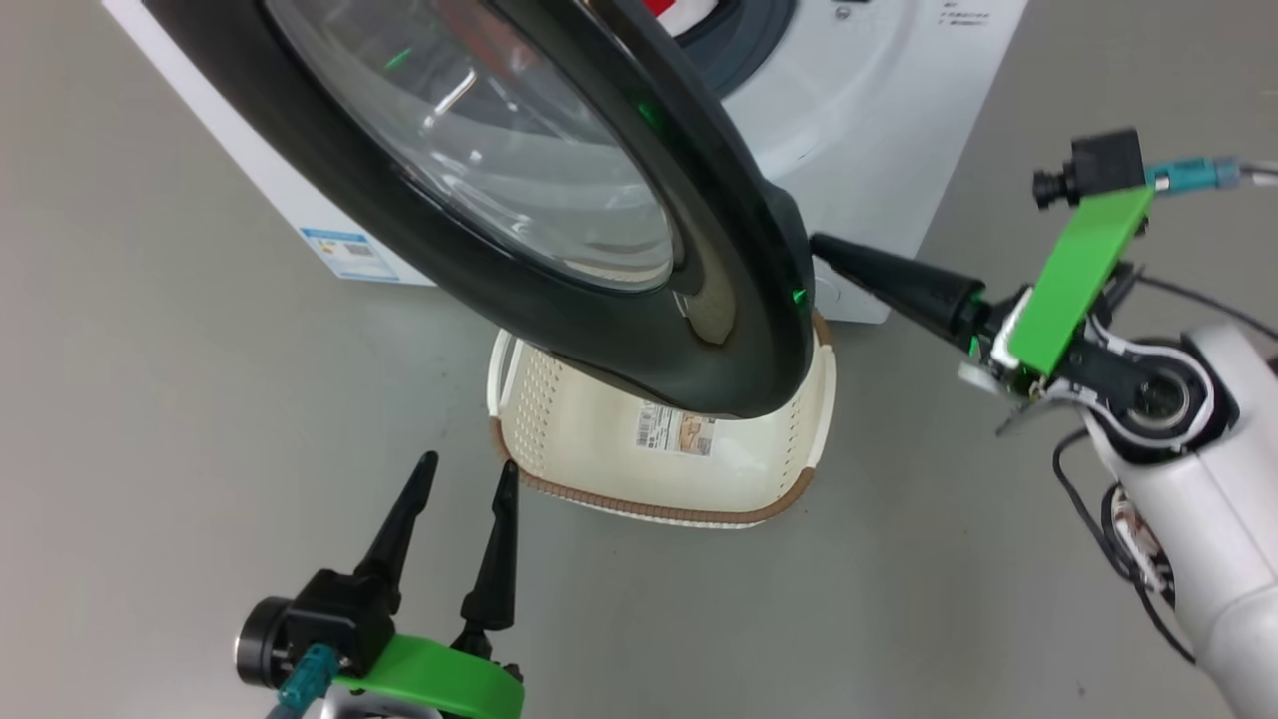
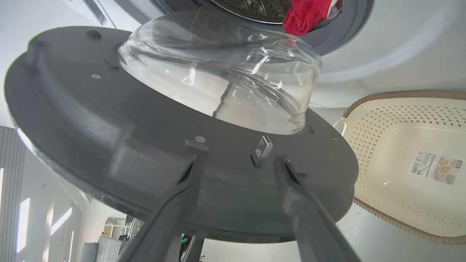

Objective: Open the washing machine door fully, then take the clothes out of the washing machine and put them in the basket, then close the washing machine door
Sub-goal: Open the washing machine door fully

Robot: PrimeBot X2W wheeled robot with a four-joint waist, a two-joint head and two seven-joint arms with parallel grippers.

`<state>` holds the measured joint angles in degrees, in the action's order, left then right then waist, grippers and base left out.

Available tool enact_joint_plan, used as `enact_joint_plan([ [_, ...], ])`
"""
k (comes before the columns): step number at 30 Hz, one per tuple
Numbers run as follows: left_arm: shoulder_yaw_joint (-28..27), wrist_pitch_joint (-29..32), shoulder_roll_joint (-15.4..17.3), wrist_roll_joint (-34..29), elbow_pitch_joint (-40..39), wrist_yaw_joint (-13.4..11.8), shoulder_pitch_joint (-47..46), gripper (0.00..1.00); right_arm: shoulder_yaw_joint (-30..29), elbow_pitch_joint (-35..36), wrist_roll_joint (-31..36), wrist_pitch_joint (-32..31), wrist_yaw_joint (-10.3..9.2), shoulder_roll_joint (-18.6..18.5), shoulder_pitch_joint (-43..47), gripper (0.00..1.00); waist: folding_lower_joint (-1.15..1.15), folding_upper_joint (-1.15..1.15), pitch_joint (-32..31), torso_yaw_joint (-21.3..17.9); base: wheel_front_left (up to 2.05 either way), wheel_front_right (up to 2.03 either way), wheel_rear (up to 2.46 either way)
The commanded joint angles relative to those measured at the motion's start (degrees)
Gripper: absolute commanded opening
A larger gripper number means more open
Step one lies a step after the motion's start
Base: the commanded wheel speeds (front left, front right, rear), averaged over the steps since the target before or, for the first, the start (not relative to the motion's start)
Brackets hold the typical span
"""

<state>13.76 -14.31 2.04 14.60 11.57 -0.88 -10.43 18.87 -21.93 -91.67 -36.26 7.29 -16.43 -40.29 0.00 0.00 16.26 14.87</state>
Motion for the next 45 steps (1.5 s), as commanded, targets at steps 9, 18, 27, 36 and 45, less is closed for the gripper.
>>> enact_joint_plan([
  [9, -4.55, -0.69, 0.84, -1.71, -0.66, 1.29, 2.53, 1.00, -1.39, 2.44, 1.08, 3.55, 0.20, -0.21, 9.30, 1.00, 0.00, 0.00, -3.42, -3.05, 0.00, 0.00, 0.00],
  [18, -6.10, -0.69, 0.84, -2.41, -0.32, 1.86, 4.36, 1.00, -2.88, 3.25, 1.47, 7.27, 0.20, -0.83, 17.48, 1.00, 0.00, 0.00, -5.60, -5.00, 0.00, 0.00, 0.00],
  [27, -7.21, -0.69, 0.84, -2.59, -0.09, 2.21, 5.54, 1.00, -3.88, 3.81, 5.19, 14.55, 0.20, -2.23, 24.39, 1.00, 0.00, 0.00, -6.57, -6.43, 0.00, 0.00, 0.00],
  [36, -8.17, -0.69, 0.84, -2.70, 0.13, 2.31, 6.16, 1.00, 3.67, 3.05, 17.41, 32.79, 0.20, -6.80, 28.56, 1.00, 0.00, 0.00, -6.80, -7.67, 0.00, 0.00, 0.00],
  [45, -9.04, -0.69, 0.84, -2.95, 0.55, 2.62, 6.35, 1.00, 11.95, 1.20, 25.71, 50.65, 0.20, -10.29, 28.07, 1.00, 0.00, 0.00, -6.98, -8.20, 0.00, 0.00, 0.00],
])
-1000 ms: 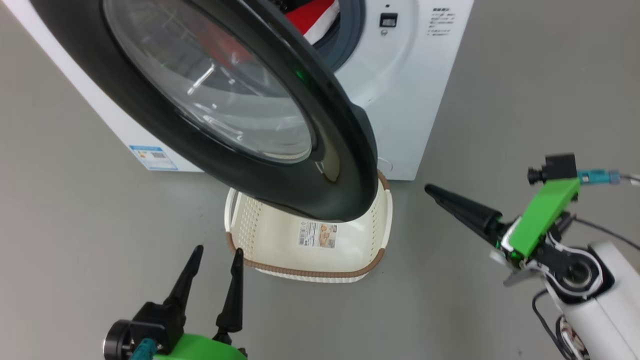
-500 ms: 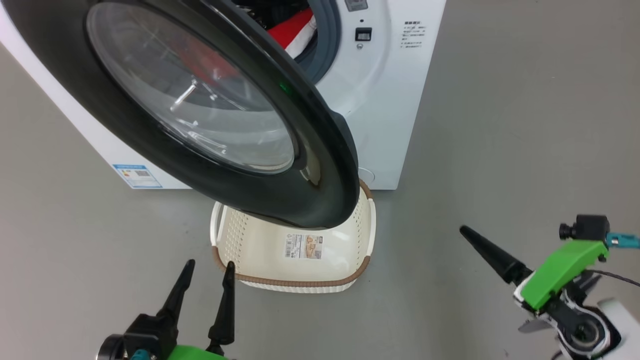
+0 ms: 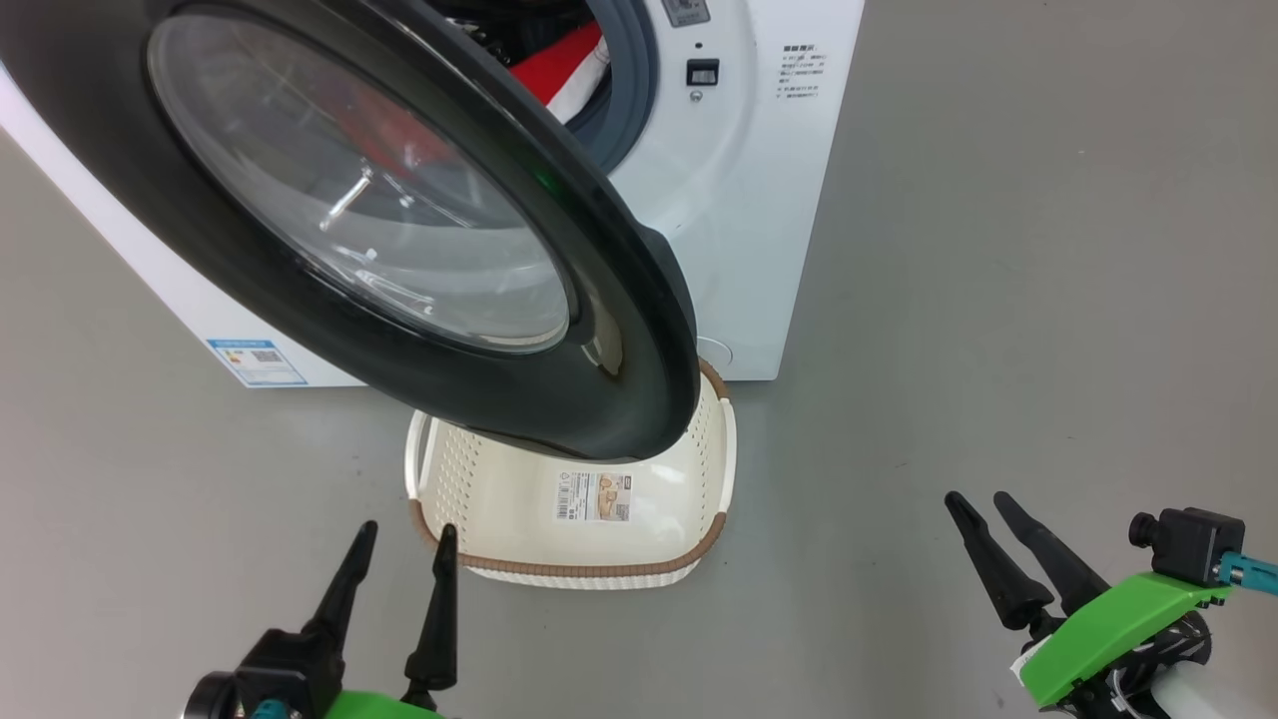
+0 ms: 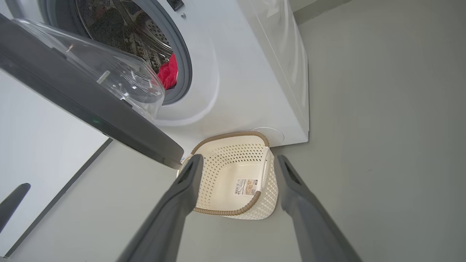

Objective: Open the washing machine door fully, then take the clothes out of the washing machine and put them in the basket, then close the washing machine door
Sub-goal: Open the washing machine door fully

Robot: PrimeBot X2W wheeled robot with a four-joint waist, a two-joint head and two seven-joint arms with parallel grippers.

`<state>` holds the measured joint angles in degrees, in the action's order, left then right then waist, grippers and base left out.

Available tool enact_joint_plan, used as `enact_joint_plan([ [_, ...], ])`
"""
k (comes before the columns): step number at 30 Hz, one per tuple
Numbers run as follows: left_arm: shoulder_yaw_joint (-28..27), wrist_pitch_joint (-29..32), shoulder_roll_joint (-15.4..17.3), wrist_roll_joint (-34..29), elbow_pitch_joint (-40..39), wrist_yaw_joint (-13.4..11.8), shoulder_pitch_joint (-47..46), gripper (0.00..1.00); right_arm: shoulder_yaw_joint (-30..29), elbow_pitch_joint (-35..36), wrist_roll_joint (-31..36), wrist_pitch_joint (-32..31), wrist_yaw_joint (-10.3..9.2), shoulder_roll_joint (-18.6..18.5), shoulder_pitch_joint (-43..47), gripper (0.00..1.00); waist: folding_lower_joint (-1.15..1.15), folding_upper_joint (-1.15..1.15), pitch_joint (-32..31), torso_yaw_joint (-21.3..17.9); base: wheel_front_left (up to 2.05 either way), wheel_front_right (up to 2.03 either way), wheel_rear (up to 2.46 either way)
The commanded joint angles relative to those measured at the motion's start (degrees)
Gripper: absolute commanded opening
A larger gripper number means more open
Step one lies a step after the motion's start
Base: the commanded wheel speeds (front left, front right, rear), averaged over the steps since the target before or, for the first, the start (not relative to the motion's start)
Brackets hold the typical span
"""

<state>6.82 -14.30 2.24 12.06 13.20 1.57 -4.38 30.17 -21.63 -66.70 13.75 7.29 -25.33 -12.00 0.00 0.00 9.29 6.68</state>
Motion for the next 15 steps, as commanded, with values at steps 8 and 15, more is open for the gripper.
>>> enact_joint_plan([
  [8, -2.72, -0.70, 0.64, -0.40, -1.04, 0.12, 0.27, 1.00, -12.12, 3.17, 18.99, 1.22, 0.20, 2.37, 3.02, 1.00, 0.00, 0.00, 0.06, -0.25, 0.00, 0.00, 0.00],
  [15, -2.73, -0.70, 0.64, -0.28, -1.16, 0.00, 0.27, 1.00, -24.30, 7.37, 35.71, 1.24, 0.20, 9.67, 8.41, 1.00, 0.00, 0.00, -0.01, 0.02, 0.00, 0.00, 0.00],
])
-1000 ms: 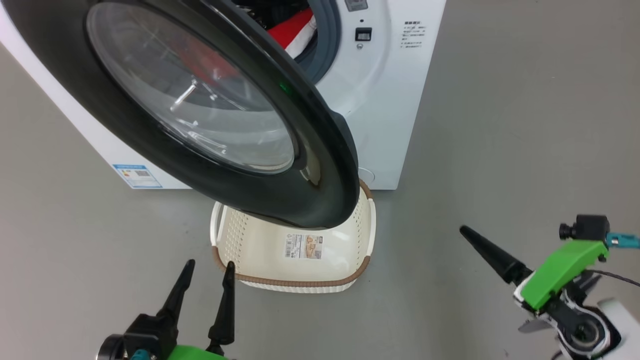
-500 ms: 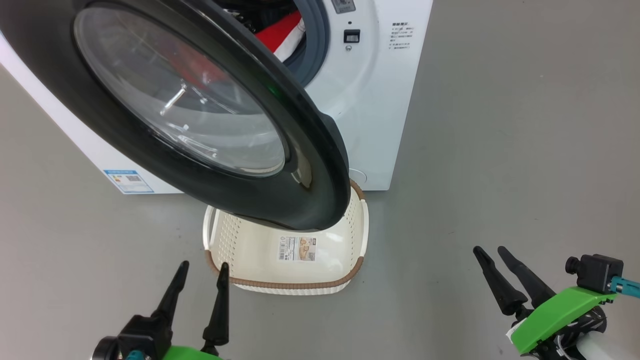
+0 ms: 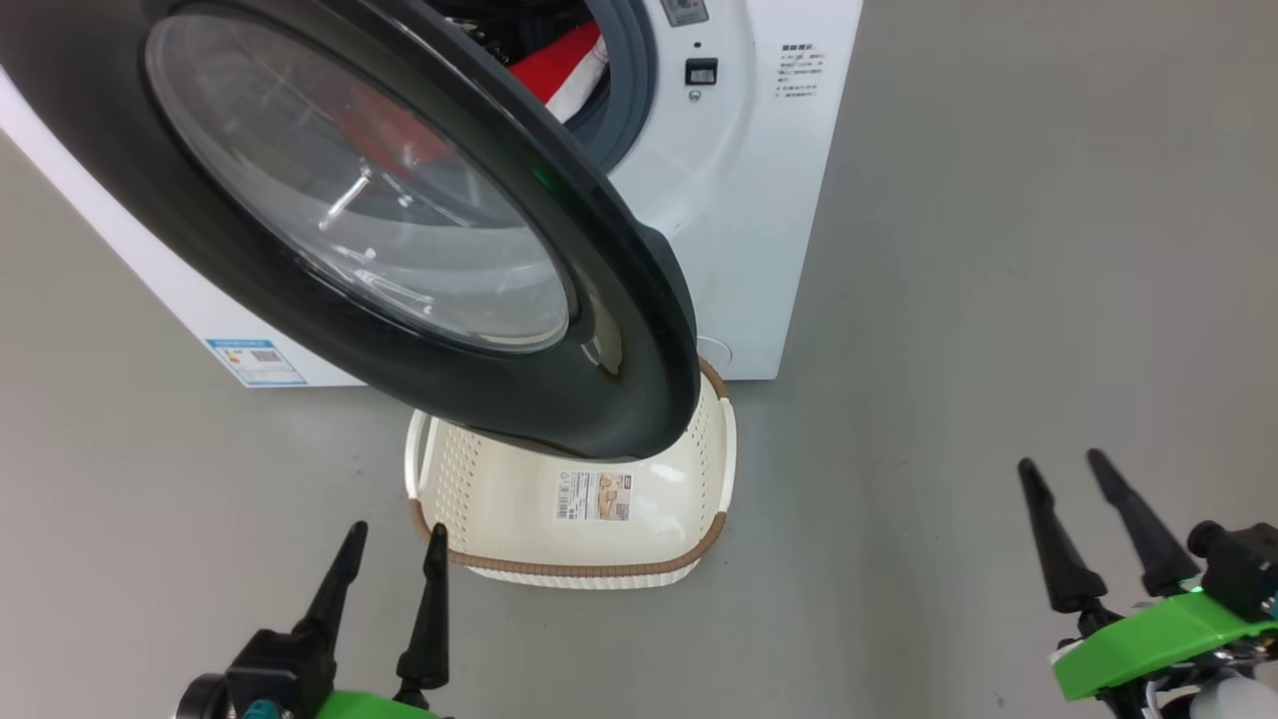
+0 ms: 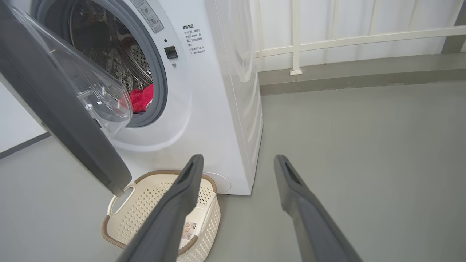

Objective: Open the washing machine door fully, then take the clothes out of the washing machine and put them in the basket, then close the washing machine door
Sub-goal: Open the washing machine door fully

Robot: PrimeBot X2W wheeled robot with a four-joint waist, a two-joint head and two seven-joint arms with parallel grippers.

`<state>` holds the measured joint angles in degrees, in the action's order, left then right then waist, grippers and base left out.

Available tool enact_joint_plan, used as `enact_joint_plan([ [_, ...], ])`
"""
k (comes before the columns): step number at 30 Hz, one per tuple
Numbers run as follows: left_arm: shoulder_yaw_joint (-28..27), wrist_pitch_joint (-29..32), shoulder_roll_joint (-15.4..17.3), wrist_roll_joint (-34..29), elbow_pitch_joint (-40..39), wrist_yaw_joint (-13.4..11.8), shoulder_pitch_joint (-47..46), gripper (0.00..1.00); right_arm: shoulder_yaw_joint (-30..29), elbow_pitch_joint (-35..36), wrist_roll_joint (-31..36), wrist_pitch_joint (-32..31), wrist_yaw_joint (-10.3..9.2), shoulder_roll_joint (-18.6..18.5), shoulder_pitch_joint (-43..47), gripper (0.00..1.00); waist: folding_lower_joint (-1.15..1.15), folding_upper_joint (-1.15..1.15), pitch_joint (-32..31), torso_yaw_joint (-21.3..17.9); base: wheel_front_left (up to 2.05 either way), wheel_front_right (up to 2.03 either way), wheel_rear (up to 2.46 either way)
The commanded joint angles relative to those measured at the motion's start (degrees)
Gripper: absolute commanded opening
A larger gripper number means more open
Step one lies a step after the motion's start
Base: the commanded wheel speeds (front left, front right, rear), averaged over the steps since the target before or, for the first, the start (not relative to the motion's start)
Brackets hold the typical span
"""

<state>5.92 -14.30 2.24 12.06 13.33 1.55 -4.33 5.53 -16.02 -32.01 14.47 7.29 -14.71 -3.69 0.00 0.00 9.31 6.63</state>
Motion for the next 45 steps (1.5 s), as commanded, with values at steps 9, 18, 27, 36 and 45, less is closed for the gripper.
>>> enact_joint_plan([
  [9, -1.69, -0.70, 0.64, -0.05, -1.55, -0.14, 0.33, 1.00, -5.90, 3.75, 9.39, 0.52, 0.20, 4.15, 4.94, 1.00, 0.00, 0.00, -0.36, 0.88, 0.00, 0.00, 0.00],
  [18, -1.59, -0.70, 0.64, 0.00, -1.58, -0.24, 0.61, 1.00, -6.85, 3.77, 10.61, 0.52, 0.20, 5.04, 5.31, 1.00, 0.00, 0.00, -0.81, 1.16, 0.00, 0.00, 0.00],
  [27, -1.47, -0.70, 0.64, -0.07, -1.62, -0.31, 1.24, 1.00, -6.56, 3.56, 10.71, 0.52, 0.20, 5.11, 5.62, 1.00, 0.00, 0.00, -1.59, 1.40, 0.00, 0.00, 0.00],
  [36, -1.30, -0.70, 0.64, -0.05, -1.69, -0.32, 1.35, 1.00, -5.88, 5.48, 5.77, 0.52, 0.20, 5.92, 4.01, 0.00, 0.00, 0.00, -1.72, 1.70, 0.00, 0.00, 0.00],
  [45, -0.30, -0.70, 0.64, 0.27, -1.97, -0.40, 1.10, 1.00, 0.72, 8.34, -8.95, 0.52, 0.20, 4.77, -2.67, 0.00, 0.00, 0.00, -1.56, 2.97, 0.00, 0.00, 0.00],
])
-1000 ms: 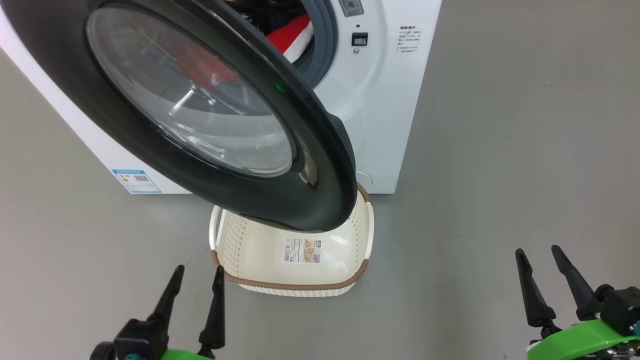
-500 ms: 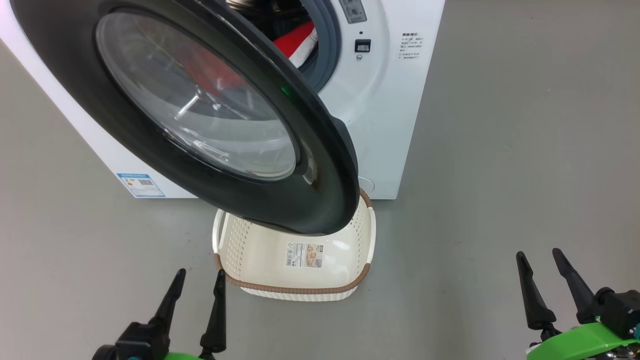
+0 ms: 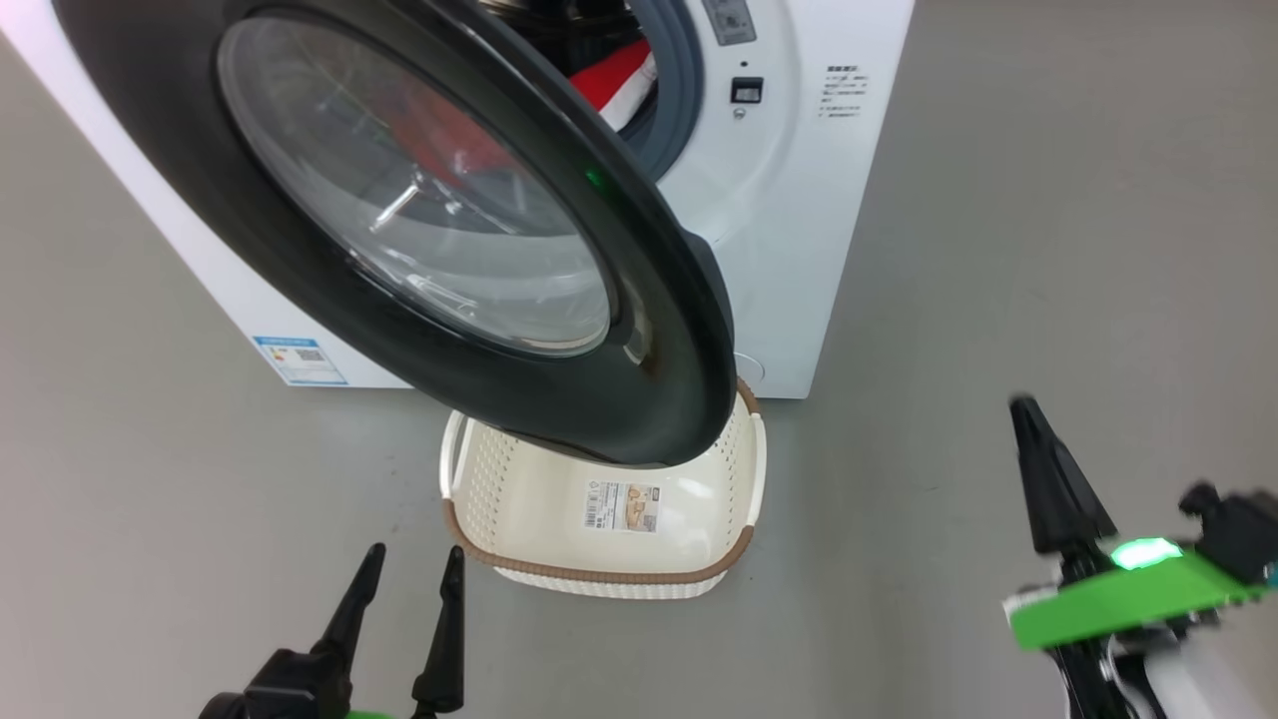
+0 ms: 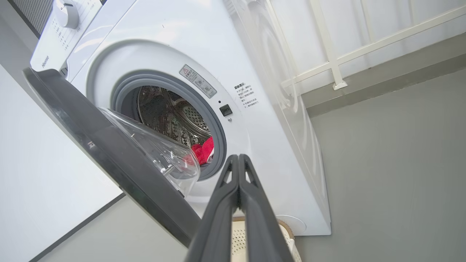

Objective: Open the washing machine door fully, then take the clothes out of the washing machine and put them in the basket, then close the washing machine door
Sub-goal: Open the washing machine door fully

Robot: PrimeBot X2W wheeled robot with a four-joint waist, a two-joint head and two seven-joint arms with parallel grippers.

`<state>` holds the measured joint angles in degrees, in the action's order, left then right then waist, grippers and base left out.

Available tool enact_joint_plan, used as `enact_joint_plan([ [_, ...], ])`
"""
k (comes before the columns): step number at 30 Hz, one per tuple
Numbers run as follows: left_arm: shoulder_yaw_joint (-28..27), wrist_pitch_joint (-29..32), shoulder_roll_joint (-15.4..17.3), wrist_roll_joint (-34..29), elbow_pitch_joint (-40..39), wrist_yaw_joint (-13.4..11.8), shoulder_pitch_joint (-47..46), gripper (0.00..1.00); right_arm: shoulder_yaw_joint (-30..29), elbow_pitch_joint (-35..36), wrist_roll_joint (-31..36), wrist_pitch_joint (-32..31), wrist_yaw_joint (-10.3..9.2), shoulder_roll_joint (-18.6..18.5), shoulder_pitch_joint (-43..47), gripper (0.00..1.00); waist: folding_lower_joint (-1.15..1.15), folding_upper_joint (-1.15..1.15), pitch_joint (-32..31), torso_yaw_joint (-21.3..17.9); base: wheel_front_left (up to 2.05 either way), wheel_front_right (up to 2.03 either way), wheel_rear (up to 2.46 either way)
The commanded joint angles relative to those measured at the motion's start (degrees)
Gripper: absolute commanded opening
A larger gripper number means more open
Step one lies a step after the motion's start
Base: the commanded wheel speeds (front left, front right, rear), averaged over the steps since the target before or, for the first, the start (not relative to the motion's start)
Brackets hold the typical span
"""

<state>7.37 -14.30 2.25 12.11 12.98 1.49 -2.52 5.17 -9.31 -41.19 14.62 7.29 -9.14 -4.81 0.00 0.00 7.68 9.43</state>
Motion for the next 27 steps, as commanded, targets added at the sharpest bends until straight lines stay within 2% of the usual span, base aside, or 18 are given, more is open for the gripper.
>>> enact_joint_plan([
  [1, -1.65, -0.70, 0.63, 0.29, -1.69, -0.37, -0.72, 1.00, 2.15, 1.83, -2.15, 0.38, 0.20, -1.30, -2.69, 0.00, 0.00, 0.00, 0.14, 0.36, 0.00, 0.00, 0.00],
  [10, -0.32, -0.70, 0.63, 1.17, -1.94, -0.69, -1.61, 1.00, 16.01, 2.38, -30.59, 0.11, 0.20, -7.45, -15.80, 0.00, 0.00, 0.00, 1.87, 2.75, 0.00, 0.00, 0.00],
  [13, 0.07, -0.70, 0.63, 1.53, -2.03, -0.82, -2.28, 1.00, 18.18, 3.27, -40.71, -3.16, 0.20, -9.11, -20.51, 0.00, 0.00, 0.00, 2.98, 3.48, 0.00, 0.00, 0.00],
  [19, 1.07, -0.70, 0.63, 2.26, -1.85, -0.97, -3.71, 1.00, 17.47, 1.32, -55.34, -18.83, 0.20, -10.44, -27.41, 0.00, 0.00, 0.00, 4.77, 4.93, 0.00, 0.00, 0.00],
  [20, 1.24, -0.70, 0.63, 2.38, -1.81, -1.00, -3.90, 1.00, 17.15, 0.01, -57.43, -22.35, 0.20, -10.37, -28.19, 0.00, 0.00, 0.00, 4.93, 5.14, 0.00, 0.00, 0.00],
  [21, 1.63, -0.70, 0.63, 2.60, -1.75, -1.09, -4.15, 1.00, 16.73, -2.82, -59.24, -28.58, 0.20, -10.90, -30.16, 0.00, 0.00, 0.00, 5.27, 5.59, 0.00, 0.00, 0.00],
  [22, 1.63, -0.70, 0.63, 2.60, -1.75, -1.09, -4.15, 1.00, 16.73, -2.82, -59.24, -28.58, 0.20, -10.90, -30.16, 0.00, 0.00, 0.00, 5.27, 5.59, 0.00, 0.00, 0.00],
  [27, 2.67, -0.70, 0.63, 3.22, -1.49, -1.25, -4.67, 1.00, 15.31, -10.56, -63.42, -40.95, 0.20, -10.57, -34.77, 0.00, 0.00, 0.00, 5.88, 6.90, 0.00, 0.00, 0.00],
])
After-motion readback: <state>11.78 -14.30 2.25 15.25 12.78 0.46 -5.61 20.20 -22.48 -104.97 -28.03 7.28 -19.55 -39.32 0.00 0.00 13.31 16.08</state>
